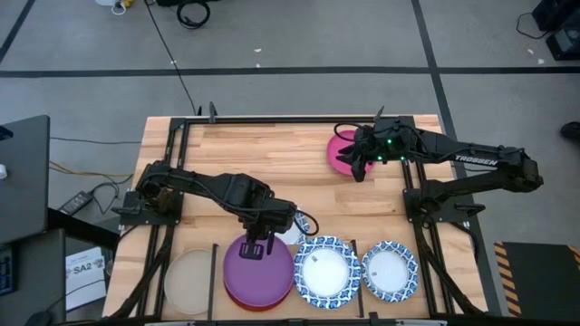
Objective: Place and stack plates onto a shelf
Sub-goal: Stack the purple plate on top of the orange plate on the shelf
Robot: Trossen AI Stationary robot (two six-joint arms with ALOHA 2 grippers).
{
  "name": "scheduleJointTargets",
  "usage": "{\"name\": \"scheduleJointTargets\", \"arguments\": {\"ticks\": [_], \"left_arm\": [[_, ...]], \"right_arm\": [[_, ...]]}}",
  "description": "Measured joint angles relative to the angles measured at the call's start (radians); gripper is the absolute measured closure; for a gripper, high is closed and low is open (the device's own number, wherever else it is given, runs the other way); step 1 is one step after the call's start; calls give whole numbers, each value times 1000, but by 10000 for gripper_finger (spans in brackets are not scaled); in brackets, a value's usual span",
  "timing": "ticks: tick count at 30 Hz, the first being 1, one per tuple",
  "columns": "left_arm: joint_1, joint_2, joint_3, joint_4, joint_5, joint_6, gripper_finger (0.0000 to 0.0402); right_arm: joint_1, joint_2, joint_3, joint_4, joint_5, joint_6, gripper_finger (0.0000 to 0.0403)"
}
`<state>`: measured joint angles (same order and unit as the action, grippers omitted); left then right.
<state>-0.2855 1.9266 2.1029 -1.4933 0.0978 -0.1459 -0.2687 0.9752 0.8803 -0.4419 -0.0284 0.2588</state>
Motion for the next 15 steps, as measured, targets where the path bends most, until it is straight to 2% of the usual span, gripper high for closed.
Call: {"name": "scheduleJointTargets", "arguments": {"ticks": [7, 15], "left_arm": [[0, 0, 0, -9, 0, 0, 370], [0, 0, 0, -23, 1, -27, 299]], "right_arm": [[0, 0, 0, 0, 0, 0, 282], [0, 0, 0, 0, 0, 0, 282]]}}
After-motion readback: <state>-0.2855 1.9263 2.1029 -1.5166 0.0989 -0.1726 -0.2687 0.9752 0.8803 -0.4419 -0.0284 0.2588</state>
